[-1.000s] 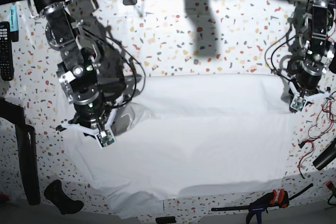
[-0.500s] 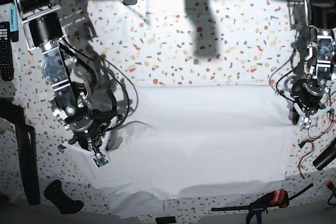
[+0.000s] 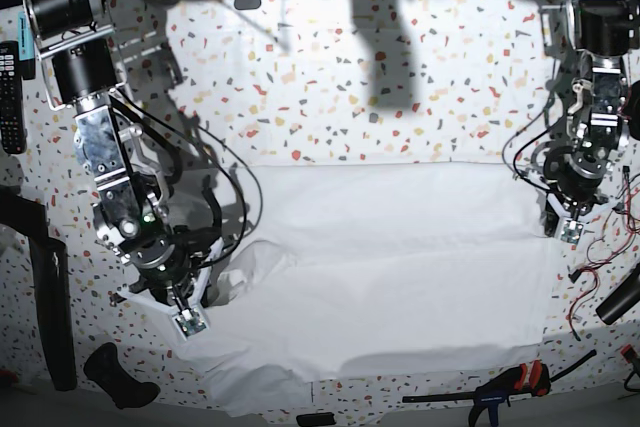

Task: Fold the T-shirt properly
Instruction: 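Lift the collar edge and carry it over toward the hem with both grippers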

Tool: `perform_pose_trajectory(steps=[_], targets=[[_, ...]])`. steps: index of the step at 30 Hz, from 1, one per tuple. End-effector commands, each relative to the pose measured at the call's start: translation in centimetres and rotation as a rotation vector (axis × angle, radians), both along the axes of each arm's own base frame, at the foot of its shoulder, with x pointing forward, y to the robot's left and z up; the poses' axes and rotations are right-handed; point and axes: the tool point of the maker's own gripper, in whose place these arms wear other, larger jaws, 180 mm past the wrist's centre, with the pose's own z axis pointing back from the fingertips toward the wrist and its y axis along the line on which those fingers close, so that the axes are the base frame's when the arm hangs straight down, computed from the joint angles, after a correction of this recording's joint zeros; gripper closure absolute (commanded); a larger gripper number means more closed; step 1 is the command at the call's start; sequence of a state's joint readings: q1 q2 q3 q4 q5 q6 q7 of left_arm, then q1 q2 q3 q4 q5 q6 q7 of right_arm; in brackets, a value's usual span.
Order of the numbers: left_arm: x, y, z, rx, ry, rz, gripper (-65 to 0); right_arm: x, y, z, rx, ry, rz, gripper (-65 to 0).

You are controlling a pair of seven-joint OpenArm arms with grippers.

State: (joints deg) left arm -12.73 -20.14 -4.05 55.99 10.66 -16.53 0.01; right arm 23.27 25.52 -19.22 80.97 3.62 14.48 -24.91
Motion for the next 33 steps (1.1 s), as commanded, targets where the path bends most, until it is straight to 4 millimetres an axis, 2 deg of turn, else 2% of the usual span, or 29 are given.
perform_pose_trajectory(steps=[1,6,10,13,17,25,33], targets=[[1.4,0.7,2.5,0.011,-0.073,0.003,0.0,1.0,0.4,2.6,0.014,-0.077,0.02,0.0],[1.4,0.7,2.5,0.011,-0.073,0.003,0.0,1.4,2.0,3.2,0.042,-0.104,0.055,0.0],[1.3,0.7,2.3,0.012,-0.062,0.007,0.0,3.2,1.9,3.2,0.044,-0.095,0.043,0.0],[1.3,0.7,2.3,0.013,-0.062,0.007,0.0,4.8,1.4,2.1,0.02,-0.052,0.023,0.0],[1.3,0.7,2.3,0.013,-0.063,0.007,0.0,6.0,1.3,0.1,0.04,-0.002,0.002,0.0],[1.4,0.7,2.3,0.013,-0.063,0.007,0.0,6.8,3.0,-0.2,-0.001,-0.02,0.022,0.0],[1.4,0.7,2.3,0.013,-0.063,0.007,0.0,6.8,3.0,-0.3,-0.008,-0.02,0.021,0.0]])
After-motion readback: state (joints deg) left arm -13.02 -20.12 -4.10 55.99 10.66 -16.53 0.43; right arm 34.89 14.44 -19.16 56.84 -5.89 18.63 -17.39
